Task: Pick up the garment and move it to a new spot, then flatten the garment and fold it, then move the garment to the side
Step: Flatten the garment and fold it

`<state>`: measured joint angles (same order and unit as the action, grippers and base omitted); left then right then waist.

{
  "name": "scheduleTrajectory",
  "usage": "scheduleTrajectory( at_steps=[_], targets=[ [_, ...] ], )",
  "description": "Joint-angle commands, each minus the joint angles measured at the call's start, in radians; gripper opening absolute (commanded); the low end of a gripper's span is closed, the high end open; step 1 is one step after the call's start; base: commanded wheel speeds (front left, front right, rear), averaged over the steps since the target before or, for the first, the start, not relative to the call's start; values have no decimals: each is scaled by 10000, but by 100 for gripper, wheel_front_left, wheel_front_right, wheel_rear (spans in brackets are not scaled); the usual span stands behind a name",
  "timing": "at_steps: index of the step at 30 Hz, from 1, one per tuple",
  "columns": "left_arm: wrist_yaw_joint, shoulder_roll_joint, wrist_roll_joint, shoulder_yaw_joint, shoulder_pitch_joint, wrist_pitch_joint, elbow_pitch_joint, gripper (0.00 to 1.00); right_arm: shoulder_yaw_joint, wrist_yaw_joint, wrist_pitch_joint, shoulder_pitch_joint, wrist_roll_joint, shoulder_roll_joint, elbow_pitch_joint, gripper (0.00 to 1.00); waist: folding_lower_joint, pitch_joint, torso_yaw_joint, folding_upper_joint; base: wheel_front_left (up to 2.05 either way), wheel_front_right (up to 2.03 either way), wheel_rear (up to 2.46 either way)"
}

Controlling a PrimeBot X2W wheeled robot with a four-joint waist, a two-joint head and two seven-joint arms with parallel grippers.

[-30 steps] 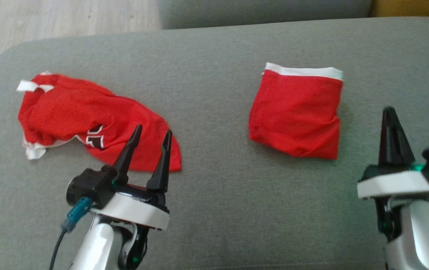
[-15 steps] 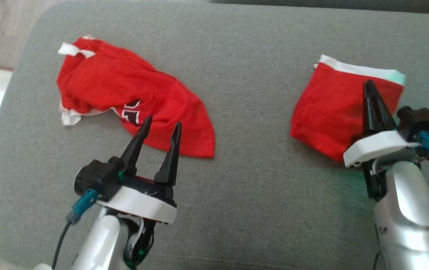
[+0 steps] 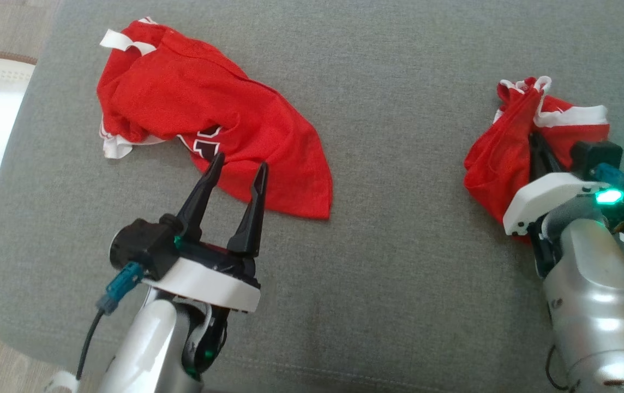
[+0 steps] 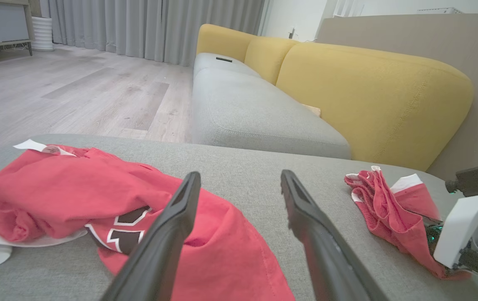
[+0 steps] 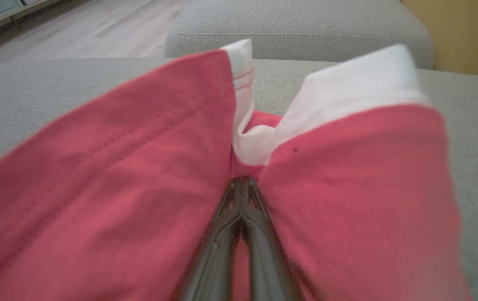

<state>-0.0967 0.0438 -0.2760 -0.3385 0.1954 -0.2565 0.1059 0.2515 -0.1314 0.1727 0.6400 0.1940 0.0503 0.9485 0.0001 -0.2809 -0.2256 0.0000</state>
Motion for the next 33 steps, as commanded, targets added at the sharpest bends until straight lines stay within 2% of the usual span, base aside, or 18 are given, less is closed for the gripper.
scheduleTrajectory(
  at_steps=[1, 6, 11, 12, 13, 17, 24, 33],
  targets=[
    [35, 64, -29, 353, 470, -53, -295, 100, -95, 7, -30, 337, 50, -1, 218, 0, -1, 27, 66, 0, 0, 0, 0],
    [33, 64, 10, 444, 485, -53, -233, 100, -349, 7, 508, 693, -345, -1, 904, 0, -1, 241, 361, 0, 0, 0, 0],
    [18, 64, 53, 534, 401, -53, -221, 100, -798, 7, 824, 812, -1043, -1, 835, 0, -1, 559, 697, 0, 0, 0, 0],
    [17, 64, 68, 567, 368, -53, -219, 100, -930, 7, 857, 789, -1197, -1, 663, 21, -1, 670, 807, 0, 0, 0, 0],
    [15, 64, 78, 589, 334, -53, -218, 100, -1058, 7, 874, 731, -1371, -1, 434, 100, -1, 761, 896, 0, 0, 0, 0],
    [16, 64, 107, 699, 188, -53, -238, 100, -1768, 7, 886, 80, -2250, -1, -1234, 100, -1, 1163, 1305, 0, 0, 0, 0],
    [37, 64, 183, 892, -133, -53, -308, 100, -2013, 7, 889, -1547, -2865, -1, -3883, 100, -1, 1652, 2009, 0, 0, 0, 0],
    [12, 64, 266, 1005, -449, -53, -278, 100, -1682, 7, 890, -3471, -3257, -1, -5779, 100, -1, 1978, 2660, 0, 0, 0, 0]
  ],
)
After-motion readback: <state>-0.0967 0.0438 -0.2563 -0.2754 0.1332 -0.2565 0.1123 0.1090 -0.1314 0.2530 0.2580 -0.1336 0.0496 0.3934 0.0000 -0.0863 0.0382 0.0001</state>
